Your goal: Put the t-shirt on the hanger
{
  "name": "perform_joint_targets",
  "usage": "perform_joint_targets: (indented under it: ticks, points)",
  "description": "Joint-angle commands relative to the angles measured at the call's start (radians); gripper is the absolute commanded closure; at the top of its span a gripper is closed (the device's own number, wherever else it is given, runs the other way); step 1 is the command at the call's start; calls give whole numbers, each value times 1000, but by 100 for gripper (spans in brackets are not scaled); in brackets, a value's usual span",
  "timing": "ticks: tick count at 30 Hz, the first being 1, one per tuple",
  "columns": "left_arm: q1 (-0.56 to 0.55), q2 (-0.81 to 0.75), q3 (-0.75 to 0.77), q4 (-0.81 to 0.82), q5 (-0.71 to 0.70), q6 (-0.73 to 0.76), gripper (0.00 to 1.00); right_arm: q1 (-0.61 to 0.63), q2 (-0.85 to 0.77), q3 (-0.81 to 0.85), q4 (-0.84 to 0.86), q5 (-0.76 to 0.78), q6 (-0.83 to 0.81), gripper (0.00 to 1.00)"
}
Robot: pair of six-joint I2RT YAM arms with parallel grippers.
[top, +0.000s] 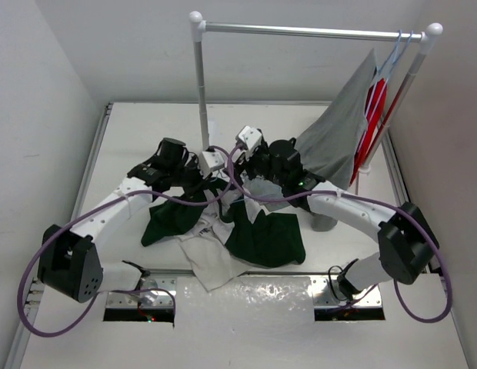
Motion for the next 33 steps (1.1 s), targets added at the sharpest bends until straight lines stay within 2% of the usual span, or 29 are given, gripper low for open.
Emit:
perform_joint_targets:
  ticks: [1,3,5,8,12,13,14,16,18,26,33]
  points:
    - [10,-61,1,93,-170,-136,100,-5,-70,19,-36,163,136,5]
    - [16,-61,4,93,-219,-179,100,-5,-128,-12,-39,281,224,3]
    - [24,-60,4,103,-245,-202,100,-5,-156,-52,-33,323,287,3]
    - [50,-63,16,103,-199,-219,100,-5,-175,-92,-48,386,362,8]
    - [59,-53,34,113,-200,-259,100,-5,-169,-198,48,371,488,35]
    - [61,-50,37,127,-219,-267,100,-2,-157,-251,90,334,517,52]
    - [62,-43,40,135,-264,-283,100,-3,-143,-267,172,306,582,59]
    - [62,-40,44,146,-294,-290,100,4,-111,-276,214,251,656,67]
    - [62,-40,48,143,-285,-290,100,15,-49,-270,230,234,690,65]
    - [62,-49,45,132,-253,-280,100,76,188,-224,313,145,812,47]
    - [62,-47,34,155,-254,-291,100,86,337,-160,303,131,850,42]
